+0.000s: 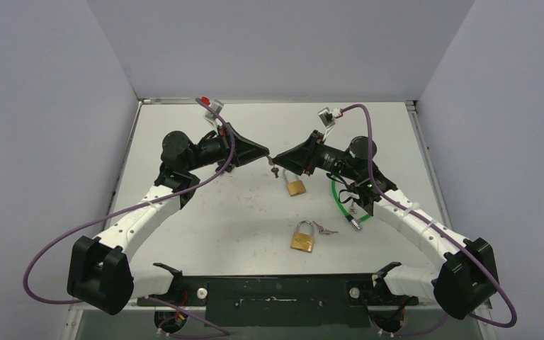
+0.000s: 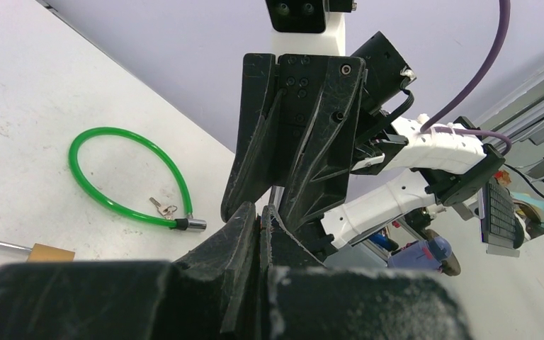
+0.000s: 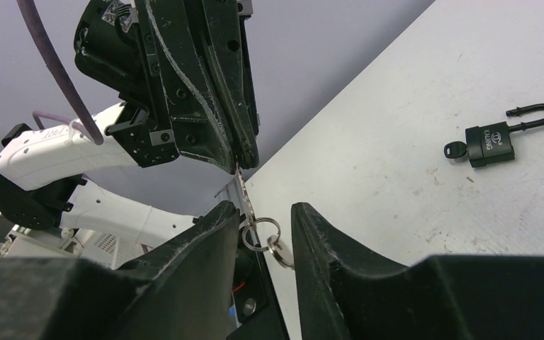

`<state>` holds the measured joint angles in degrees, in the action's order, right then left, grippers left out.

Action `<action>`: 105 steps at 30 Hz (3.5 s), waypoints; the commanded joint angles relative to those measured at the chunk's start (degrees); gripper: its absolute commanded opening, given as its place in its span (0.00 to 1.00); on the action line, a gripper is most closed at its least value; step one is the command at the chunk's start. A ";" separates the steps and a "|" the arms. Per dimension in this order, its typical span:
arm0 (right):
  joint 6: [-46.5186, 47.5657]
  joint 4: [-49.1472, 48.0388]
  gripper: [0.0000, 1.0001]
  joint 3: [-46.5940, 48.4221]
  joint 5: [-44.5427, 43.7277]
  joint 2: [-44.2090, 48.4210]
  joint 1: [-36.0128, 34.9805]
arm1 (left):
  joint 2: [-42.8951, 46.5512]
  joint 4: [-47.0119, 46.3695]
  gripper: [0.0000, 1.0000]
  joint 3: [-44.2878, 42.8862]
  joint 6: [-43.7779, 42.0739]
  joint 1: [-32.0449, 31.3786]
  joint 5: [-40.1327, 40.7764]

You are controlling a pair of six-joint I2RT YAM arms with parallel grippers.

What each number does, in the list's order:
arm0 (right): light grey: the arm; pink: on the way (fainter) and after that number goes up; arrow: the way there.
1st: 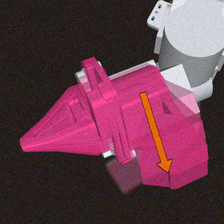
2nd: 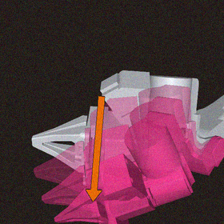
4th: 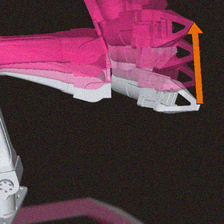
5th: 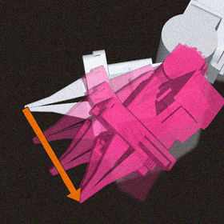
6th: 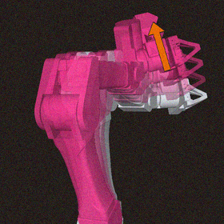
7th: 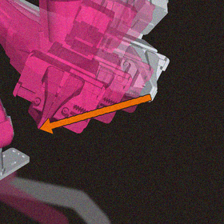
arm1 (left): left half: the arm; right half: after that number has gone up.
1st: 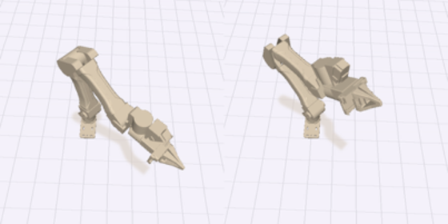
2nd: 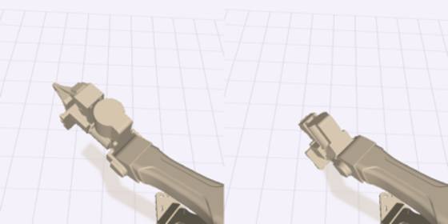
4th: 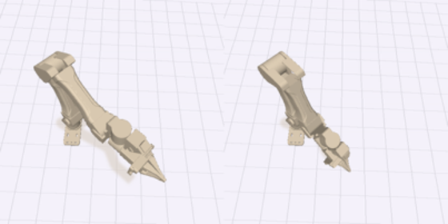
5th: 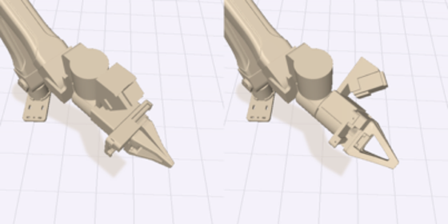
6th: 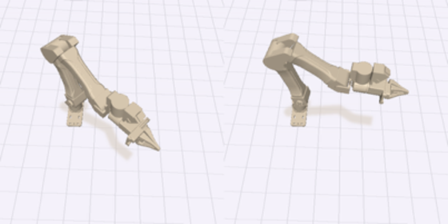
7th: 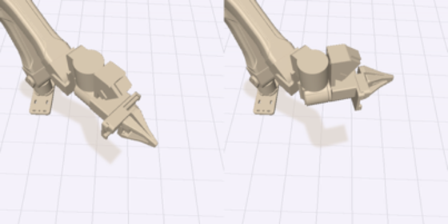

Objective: Unlock with the key

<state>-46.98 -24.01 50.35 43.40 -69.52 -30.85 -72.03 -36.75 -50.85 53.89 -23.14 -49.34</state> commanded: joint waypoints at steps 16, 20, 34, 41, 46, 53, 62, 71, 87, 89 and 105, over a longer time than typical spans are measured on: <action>-2.10 -8.86 0.04 1.60 3.82 -2.09 -1.32 | -0.83 -9.82 0.00 0.77 4.58 0.20 -2.80; -2.15 -8.86 0.00 1.43 3.44 -2.00 -1.32 | -1.16 -10.16 0.00 0.45 5.19 0.24 -2.15; -2.06 -4.90 0.00 -2.28 -3.75 1.23 2.09 | 5.09 12.69 0.97 -1.63 -7.89 3.89 12.50; 1.63 5.86 0.00 -4.35 -10.98 4.24 6.01 | 4.63 28.89 0.97 -6.08 -17.27 2.10 20.00; 6.33 19.07 0.00 -4.93 -22.62 6.41 7.47 | 0.62 33.30 0.75 -5.25 -12.57 -4.32 30.45; 8.38 29.88 0.00 -7.85 -32.88 9.25 9.35 | -11.23 38.97 0.70 -8.15 -8.84 -16.04 45.42; 9.59 34.60 0.00 -11.53 -35.25 13.60 10.32 | -29.87 48.93 0.88 -21.59 -5.75 -22.73 57.46; 10.97 37.51 0.00 -12.82 -35.76 16.50 11.11 | -40.96 55.44 0.80 -32.81 -5.51 -25.41 63.55; 14.41 37.14 0.00 -13.86 -31.47 15.97 12.13 | -52.39 67.38 0.97 -43.57 -2.91 -27.80 71.46; 14.40 37.55 0.00 -13.75 -31.76 16.19 12.21 | -52.36 68.06 0.94 -43.57 -2.60 -28.46 74.67; 15.60 40.24 0.00 -12.03 -33.91 17.77 12.26 | -51.26 72.62 0.43 -42.39 -10.86 -28.04 78.84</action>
<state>-32.12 17.02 36.73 10.70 -52.75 -19.05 -126.65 34.89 -96.82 47.57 -52.14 27.24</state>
